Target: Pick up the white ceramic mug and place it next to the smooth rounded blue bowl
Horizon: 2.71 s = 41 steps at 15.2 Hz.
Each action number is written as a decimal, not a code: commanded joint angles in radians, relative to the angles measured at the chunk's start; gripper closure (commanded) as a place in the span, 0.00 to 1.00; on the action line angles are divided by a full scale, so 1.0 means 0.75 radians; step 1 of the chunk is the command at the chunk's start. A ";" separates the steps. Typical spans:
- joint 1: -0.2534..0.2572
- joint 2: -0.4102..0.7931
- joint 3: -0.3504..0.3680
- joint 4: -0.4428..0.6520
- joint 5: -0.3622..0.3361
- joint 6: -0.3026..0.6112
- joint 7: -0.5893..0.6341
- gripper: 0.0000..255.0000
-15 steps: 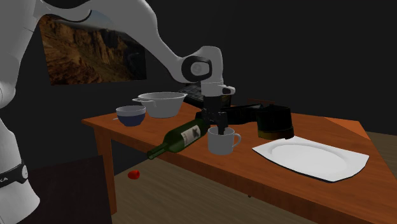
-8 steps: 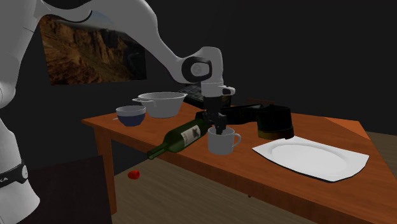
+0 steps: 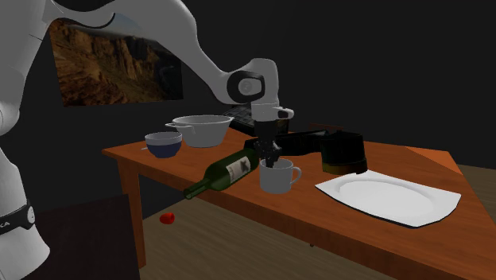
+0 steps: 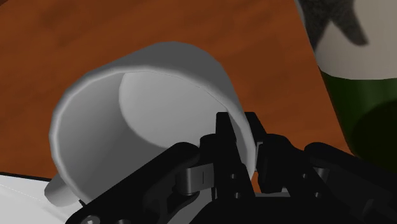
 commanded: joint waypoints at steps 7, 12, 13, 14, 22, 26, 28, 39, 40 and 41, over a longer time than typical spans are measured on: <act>0.001 -0.061 -0.001 0.022 -0.001 -0.083 -0.002 1.00; 0.002 -0.105 -0.001 0.050 -0.001 -0.155 -0.005 1.00; 0.002 -0.114 -0.001 0.056 -0.001 -0.170 -0.005 1.00; 0.002 -0.122 -0.001 0.063 -0.001 -0.185 -0.005 1.00; 0.003 -0.179 -0.002 0.128 -0.001 -0.306 -0.009 1.00; 0.003 -0.201 -0.002 0.169 -0.001 -0.370 -0.011 1.00; 0.003 -0.211 -0.002 0.191 -0.001 -0.402 -0.012 1.00; 0.090 -0.451 0.044 -0.063 -0.027 -0.394 0.128 1.00; 0.104 -0.485 0.054 -0.107 -0.031 -0.385 0.154 1.00; 0.117 -0.517 0.064 -0.148 -0.033 -0.377 0.179 1.00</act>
